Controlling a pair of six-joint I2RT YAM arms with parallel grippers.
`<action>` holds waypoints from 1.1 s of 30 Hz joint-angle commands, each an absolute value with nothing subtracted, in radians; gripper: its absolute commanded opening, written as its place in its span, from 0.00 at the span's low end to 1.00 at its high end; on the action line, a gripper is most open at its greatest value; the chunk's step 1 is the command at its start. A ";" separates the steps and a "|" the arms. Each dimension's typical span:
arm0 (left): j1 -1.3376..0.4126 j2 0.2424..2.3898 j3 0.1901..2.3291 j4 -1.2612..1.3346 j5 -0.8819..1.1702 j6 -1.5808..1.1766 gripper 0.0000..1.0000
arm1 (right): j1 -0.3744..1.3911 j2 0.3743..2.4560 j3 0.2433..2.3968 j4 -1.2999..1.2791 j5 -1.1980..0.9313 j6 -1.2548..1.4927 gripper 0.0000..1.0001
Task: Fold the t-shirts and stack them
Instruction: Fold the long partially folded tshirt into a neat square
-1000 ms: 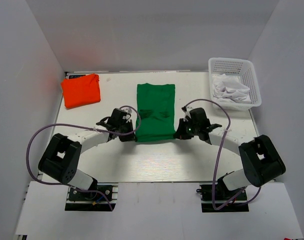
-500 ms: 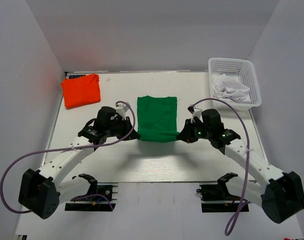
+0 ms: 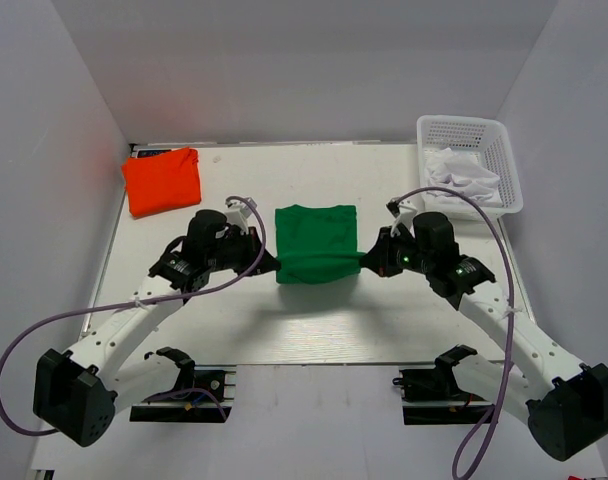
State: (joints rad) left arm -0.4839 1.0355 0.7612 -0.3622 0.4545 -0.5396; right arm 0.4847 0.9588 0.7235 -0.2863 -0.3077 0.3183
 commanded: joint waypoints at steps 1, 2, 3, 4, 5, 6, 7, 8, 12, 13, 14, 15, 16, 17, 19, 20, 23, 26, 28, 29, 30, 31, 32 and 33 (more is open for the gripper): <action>-0.485 1.063 0.824 -0.290 0.353 -0.557 0.00 | 0.474 0.977 0.799 -0.216 -0.175 0.357 0.00; -0.485 1.077 0.850 -0.270 0.325 -0.557 0.00 | 0.471 0.986 0.805 -0.195 -0.164 0.357 0.00; -0.485 1.091 0.860 -0.270 0.310 -0.557 0.00 | 0.468 0.994 0.814 -0.186 -0.163 0.360 0.00; -0.485 1.103 0.870 -0.259 0.289 -0.569 0.00 | 0.469 1.014 0.831 -0.175 -0.164 0.360 0.00; -0.473 1.129 0.883 -0.241 0.266 -0.569 0.00 | 0.466 1.040 0.854 -0.173 -0.178 0.354 0.00; -0.472 1.147 0.884 -0.241 0.238 -0.569 0.00 | 0.463 1.069 0.864 -0.181 -0.176 0.348 0.00; -0.472 1.166 0.915 -0.241 0.207 -0.578 0.00 | 0.462 1.086 0.885 -0.184 -0.178 0.345 0.00; -0.472 1.216 0.934 -0.253 0.174 -0.578 0.00 | 0.457 1.135 0.908 -0.192 -0.163 0.331 0.00; -0.463 1.345 1.034 -0.308 0.091 -0.578 0.00 | 0.439 1.232 0.982 -0.195 -0.146 0.322 0.00; -0.463 1.365 1.060 -0.308 0.074 -0.578 0.00 | 0.430 1.247 1.000 -0.189 -0.146 0.322 0.00; -0.463 1.382 1.071 -0.308 0.061 -0.578 0.00 | 0.423 1.271 1.023 -0.180 -0.140 0.321 0.00; -0.463 1.399 1.084 -0.295 0.061 -0.578 0.00 | 0.416 1.297 1.035 -0.175 -0.137 0.322 0.00; -0.463 1.416 1.112 -0.295 0.045 -0.578 0.00 | 0.411 1.314 1.057 -0.170 -0.135 0.321 0.00; -0.463 1.452 1.129 -0.295 0.016 -0.569 0.00 | 0.404 1.340 1.078 -0.167 -0.138 0.321 0.00; -0.463 1.489 1.176 -0.317 -0.021 -0.569 0.00 | 0.388 1.400 1.113 -0.166 -0.143 0.310 0.00; -0.463 1.508 1.190 -0.318 -0.021 -0.558 0.00 | 0.384 1.420 1.136 -0.167 -0.152 0.310 0.00; -0.454 1.584 1.238 -0.318 -0.063 -0.558 0.00 | 0.365 1.508 1.186 -0.161 -0.184 0.299 0.00; -0.445 1.666 1.290 -0.318 -0.075 -0.548 0.00 | 0.350 1.603 1.244 -0.166 -0.216 0.299 0.00; -0.434 1.734 1.342 -0.318 -0.075 -0.548 0.00 | 0.333 1.667 1.290 -0.138 -0.261 0.290 0.00; -0.422 1.756 1.362 -0.318 -0.075 -0.548 0.00 | 0.333 1.702 1.304 -0.129 -0.268 0.287 0.00; -0.413 1.776 1.397 -0.327 -0.075 -0.548 0.00 | 0.327 1.719 1.319 -0.129 -0.282 0.284 0.00; -0.413 1.796 1.414 -0.327 -0.087 -0.548 0.00 | 0.322 1.753 1.360 -0.115 -0.287 0.276 0.00; -0.404 1.830 1.430 -0.336 -0.087 -0.548 0.00 | 0.321 1.793 1.374 -0.112 -0.305 0.272 0.00; -0.403 1.845 1.455 -0.336 -0.087 -0.548 0.00 | 0.315 1.811 1.417 -0.106 -0.322 0.262 0.00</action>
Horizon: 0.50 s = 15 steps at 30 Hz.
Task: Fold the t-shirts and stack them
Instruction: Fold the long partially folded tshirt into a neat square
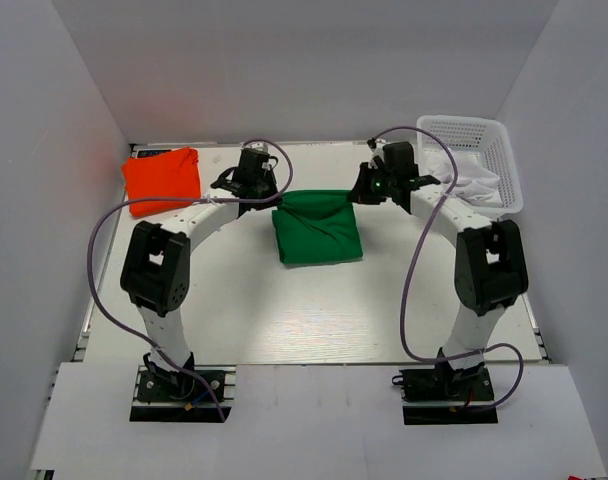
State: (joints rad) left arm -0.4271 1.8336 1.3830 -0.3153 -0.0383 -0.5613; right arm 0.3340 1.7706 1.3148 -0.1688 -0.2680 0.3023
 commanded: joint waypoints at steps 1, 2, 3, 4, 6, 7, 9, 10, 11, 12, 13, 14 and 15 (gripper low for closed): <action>-0.394 1.859 1.468 -0.336 -0.087 -0.548 0.00 | 0.311 1.862 1.431 -0.106 -0.327 0.265 0.00; -0.385 1.873 1.480 -0.336 -0.087 -0.548 0.00 | 0.310 1.885 1.451 -0.109 -0.339 0.265 0.00; -0.385 1.902 1.502 -0.336 -0.087 -0.548 0.00 | 0.305 1.903 1.504 -0.117 -0.344 0.265 0.00; -0.374 1.914 1.511 -0.345 -0.087 -0.548 0.00 | 0.302 1.952 1.517 -0.127 -0.356 0.267 0.00; -0.365 1.934 1.523 -0.345 -0.074 -0.538 0.00 | 0.299 1.980 1.554 -0.143 -0.362 0.285 0.00; -0.365 1.943 1.523 -0.345 -0.061 -0.538 0.00 | 0.299 2.002 1.555 -0.143 -0.367 0.291 0.00; -0.356 1.957 1.532 -0.354 -0.043 -0.538 0.00 | 0.293 2.029 1.562 -0.138 -0.373 0.310 0.00; -0.356 1.957 1.532 -0.354 -0.043 -0.538 0.00 | 0.295 2.036 1.559 -0.140 -0.379 0.316 0.00; -0.356 1.957 1.523 -0.354 -0.043 -0.538 0.00 | 0.295 2.048 1.559 -0.124 -0.383 0.321 0.01; -0.356 1.966 1.514 -0.342 -0.043 -0.538 0.08 | 0.295 2.055 1.563 -0.120 -0.402 0.322 0.12; -0.345 1.967 1.525 -0.342 -0.057 -0.538 0.23 | 0.293 2.057 1.566 -0.112 -0.422 0.318 0.51; -0.345 1.967 1.534 -0.356 -0.069 -0.538 0.48 | 0.295 2.060 1.568 -0.112 -0.429 0.318 0.89; -0.345 1.967 1.543 -0.374 -0.069 -0.538 0.70 | 0.293 2.062 1.584 -0.112 -0.434 0.311 0.89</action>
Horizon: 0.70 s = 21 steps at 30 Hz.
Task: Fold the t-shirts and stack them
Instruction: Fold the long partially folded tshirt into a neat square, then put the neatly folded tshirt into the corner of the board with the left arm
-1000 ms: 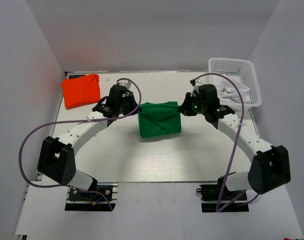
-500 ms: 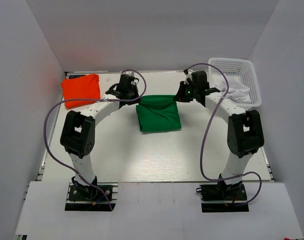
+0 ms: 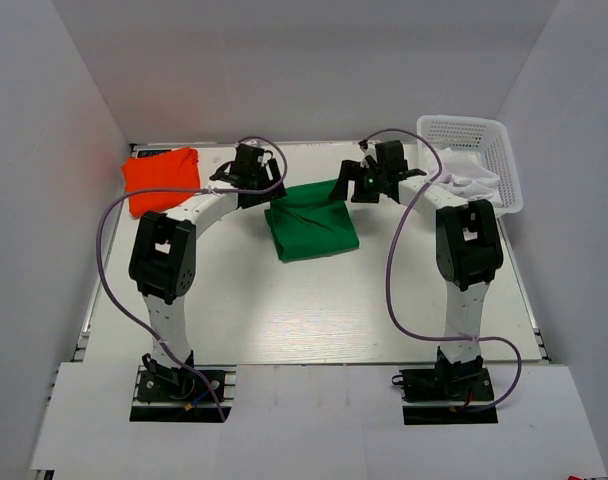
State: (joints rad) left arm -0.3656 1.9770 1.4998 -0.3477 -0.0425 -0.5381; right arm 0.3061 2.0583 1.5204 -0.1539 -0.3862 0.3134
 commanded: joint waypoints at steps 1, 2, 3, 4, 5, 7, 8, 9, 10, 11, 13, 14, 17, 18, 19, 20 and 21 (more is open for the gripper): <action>-0.345 1.967 1.543 -0.374 -0.083 -0.538 0.99 | 0.293 2.059 1.586 -0.115 -0.437 0.310 0.89; -0.345 1.948 1.552 -0.383 -0.083 -0.538 1.00 | 0.296 2.046 1.585 -0.115 -0.431 0.310 0.91; -0.345 1.921 1.552 -0.383 -0.083 -0.538 1.00 | 0.295 2.028 1.575 -0.114 -0.428 0.305 0.91; -0.345 1.907 1.520 -0.383 -0.083 -0.538 1.00 | 0.295 2.005 1.563 -0.101 -0.425 0.305 0.91; -0.345 1.889 1.500 -0.373 -0.057 -0.538 1.00 | 0.295 1.990 1.549 -0.094 -0.420 0.307 0.91; -0.345 1.856 1.450 -0.339 -0.008 -0.538 1.00 | 0.293 1.936 1.479 -0.062 -0.419 0.314 0.91; -0.345 1.824 1.389 -0.318 0.056 -0.538 1.00 | 0.295 1.922 1.438 -0.057 -0.417 0.321 0.91; -0.345 1.812 1.358 -0.299 0.083 -0.548 1.00 | 0.295 1.910 1.401 -0.048 -0.414 0.324 0.91; -0.345 1.799 1.301 -0.258 0.110 -0.548 1.00 | 0.295 1.869 1.381 -0.031 -0.411 0.330 0.91; -0.345 1.799 1.281 -0.249 0.144 -0.548 1.00 | 0.295 1.856 1.347 -0.028 -0.410 0.333 0.91; -0.354 1.787 1.237 -0.239 0.164 -0.557 1.00 | 0.295 1.806 1.307 -0.025 -0.400 0.330 0.91; -0.363 1.787 1.227 -0.239 0.164 -0.557 1.00 | 0.296 1.795 1.283 -0.025 -0.399 0.336 0.91; -0.364 1.798 1.203 -0.215 0.190 -0.557 1.00 | 0.293 1.717 1.227 -0.038 -0.390 0.342 0.91; -0.364 1.807 1.187 -0.201 0.190 -0.557 1.00 | 0.295 1.704 1.197 -0.031 -0.390 0.344 0.91; -0.364 1.827 1.187 -0.201 0.190 -0.557 1.00 | 0.295 1.662 1.168 -0.028 -0.393 0.345 0.91; -0.364 1.839 1.187 -0.190 0.190 -0.557 1.00 | 0.293 1.646 1.155 -0.025 -0.393 0.348 0.91; -0.364 1.854 1.187 -0.190 0.190 -0.567 1.00 | 0.293 1.635 1.137 -0.025 -0.388 0.347 0.91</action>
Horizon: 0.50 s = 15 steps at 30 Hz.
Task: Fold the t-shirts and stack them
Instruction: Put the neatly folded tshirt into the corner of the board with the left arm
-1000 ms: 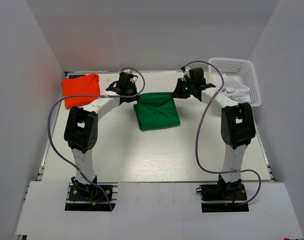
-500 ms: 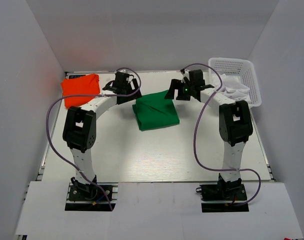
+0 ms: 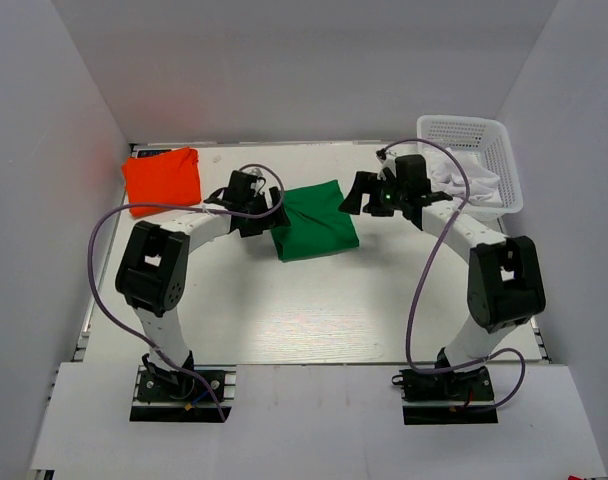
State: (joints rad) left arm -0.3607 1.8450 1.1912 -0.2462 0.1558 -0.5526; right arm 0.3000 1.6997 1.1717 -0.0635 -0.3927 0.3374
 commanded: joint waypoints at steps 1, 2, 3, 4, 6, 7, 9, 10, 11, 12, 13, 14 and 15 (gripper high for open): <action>-0.364 1.888 1.202 -0.190 0.190 -0.568 1.00 | 0.295 1.594 1.121 -0.038 -0.385 0.353 0.91; -0.364 1.902 1.203 -0.190 0.199 -0.568 1.00 | 0.295 1.585 1.118 -0.040 -0.385 0.353 0.91; -0.364 1.916 1.212 -0.190 0.199 -0.568 0.96 | 0.295 1.571 1.105 -0.041 -0.382 0.354 0.91; -0.364 1.927 1.212 -0.190 0.210 -0.568 0.94 | 0.293 1.551 1.088 -0.044 -0.377 0.356 0.91; -0.364 1.953 1.212 -0.178 0.221 -0.568 0.87 | 0.293 1.516 1.063 -0.046 -0.368 0.356 0.91; -0.373 1.962 1.212 -0.169 0.221 -0.558 0.84 | 0.293 1.496 1.048 -0.049 -0.347 0.354 0.91; -0.373 1.980 1.212 -0.144 0.212 -0.558 0.79 | 0.291 1.456 1.019 -0.046 -0.334 0.357 0.91; -0.373 2.006 1.222 -0.144 0.212 -0.549 0.76 | 0.294 1.453 1.012 -0.046 -0.325 0.357 0.91; -0.373 2.022 1.235 -0.144 0.212 -0.540 0.73 | 0.291 1.430 1.006 -0.045 -0.321 0.357 0.91; -0.373 2.035 1.258 -0.153 0.224 -0.540 0.70 | 0.293 1.425 0.996 -0.041 -0.315 0.357 0.91; -0.373 2.048 1.268 -0.153 0.224 -0.528 0.65 | 0.293 1.416 0.983 -0.038 -0.310 0.356 0.91; -0.383 2.069 1.278 -0.153 0.224 -0.513 0.61 | 0.291 1.410 0.977 -0.041 -0.284 0.354 0.91; -0.383 2.078 1.290 -0.153 0.233 -0.512 0.55 | 0.291 1.395 0.962 -0.040 -0.276 0.356 0.91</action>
State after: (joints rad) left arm -0.3679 2.0186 1.2751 -0.1154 0.2218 -0.5472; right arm 0.2974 1.4361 0.9886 -0.0624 -0.3252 0.3573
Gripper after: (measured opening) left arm 0.578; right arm 0.907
